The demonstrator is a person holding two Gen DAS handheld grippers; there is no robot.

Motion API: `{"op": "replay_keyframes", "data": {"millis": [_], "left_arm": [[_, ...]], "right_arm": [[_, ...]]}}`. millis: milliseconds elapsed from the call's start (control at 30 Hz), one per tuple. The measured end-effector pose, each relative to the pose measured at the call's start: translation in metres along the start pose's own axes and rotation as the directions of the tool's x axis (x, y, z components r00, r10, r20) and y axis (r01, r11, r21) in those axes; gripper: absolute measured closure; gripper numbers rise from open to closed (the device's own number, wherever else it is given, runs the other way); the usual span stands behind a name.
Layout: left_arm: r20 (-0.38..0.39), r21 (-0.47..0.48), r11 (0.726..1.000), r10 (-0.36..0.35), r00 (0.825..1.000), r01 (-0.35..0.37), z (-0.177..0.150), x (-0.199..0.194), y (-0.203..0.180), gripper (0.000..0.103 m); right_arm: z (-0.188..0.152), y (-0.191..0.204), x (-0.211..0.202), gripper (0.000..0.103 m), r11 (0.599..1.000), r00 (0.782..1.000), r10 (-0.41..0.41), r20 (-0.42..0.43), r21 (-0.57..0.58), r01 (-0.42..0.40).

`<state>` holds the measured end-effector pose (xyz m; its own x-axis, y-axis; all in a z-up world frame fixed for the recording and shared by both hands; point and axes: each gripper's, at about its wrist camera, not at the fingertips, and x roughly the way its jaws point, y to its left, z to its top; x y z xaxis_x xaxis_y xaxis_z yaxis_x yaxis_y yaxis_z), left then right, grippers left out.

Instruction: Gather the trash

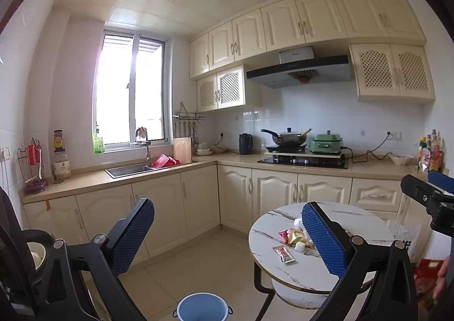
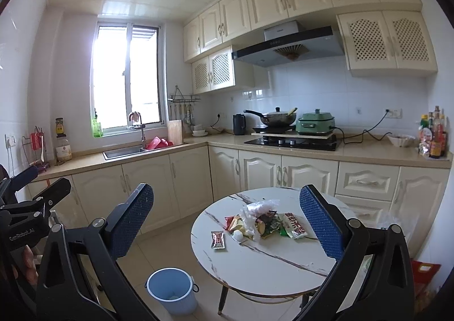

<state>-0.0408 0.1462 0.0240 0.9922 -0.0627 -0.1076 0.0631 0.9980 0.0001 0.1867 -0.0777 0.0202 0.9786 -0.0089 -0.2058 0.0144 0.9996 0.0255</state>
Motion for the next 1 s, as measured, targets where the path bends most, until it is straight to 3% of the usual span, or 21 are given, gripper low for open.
{"op": "replay_keyframes", "data": {"millis": [233,600,833,1000], "left_arm": [[-0.029,-0.004,1.000,0.004,1.000,-0.004,-0.010,0.025,0.002,0.001],[-0.154,-0.010,1.000,-0.018,0.988,0.017,-0.017,0.103,-0.012,0.001],[-0.232,-0.012,0.999,-0.037,0.972,0.036,-0.014,0.156,-0.020,0.001],[-0.296,-0.011,0.996,-0.085,0.952,0.086,-0.011,0.208,-0.032,0.001]], "right_arm": [[-0.008,-0.010,0.019,0.000,0.997,0.996,-0.083,-0.037,-0.004,0.083],[-0.041,-0.039,0.071,0.000,0.987,0.973,-0.154,-0.171,0.013,0.158],[-0.062,-0.068,0.097,0.000,0.977,0.950,-0.192,-0.247,0.044,0.208],[-0.077,-0.099,0.117,0.000,0.964,0.925,-0.225,-0.306,0.068,0.257]]}}
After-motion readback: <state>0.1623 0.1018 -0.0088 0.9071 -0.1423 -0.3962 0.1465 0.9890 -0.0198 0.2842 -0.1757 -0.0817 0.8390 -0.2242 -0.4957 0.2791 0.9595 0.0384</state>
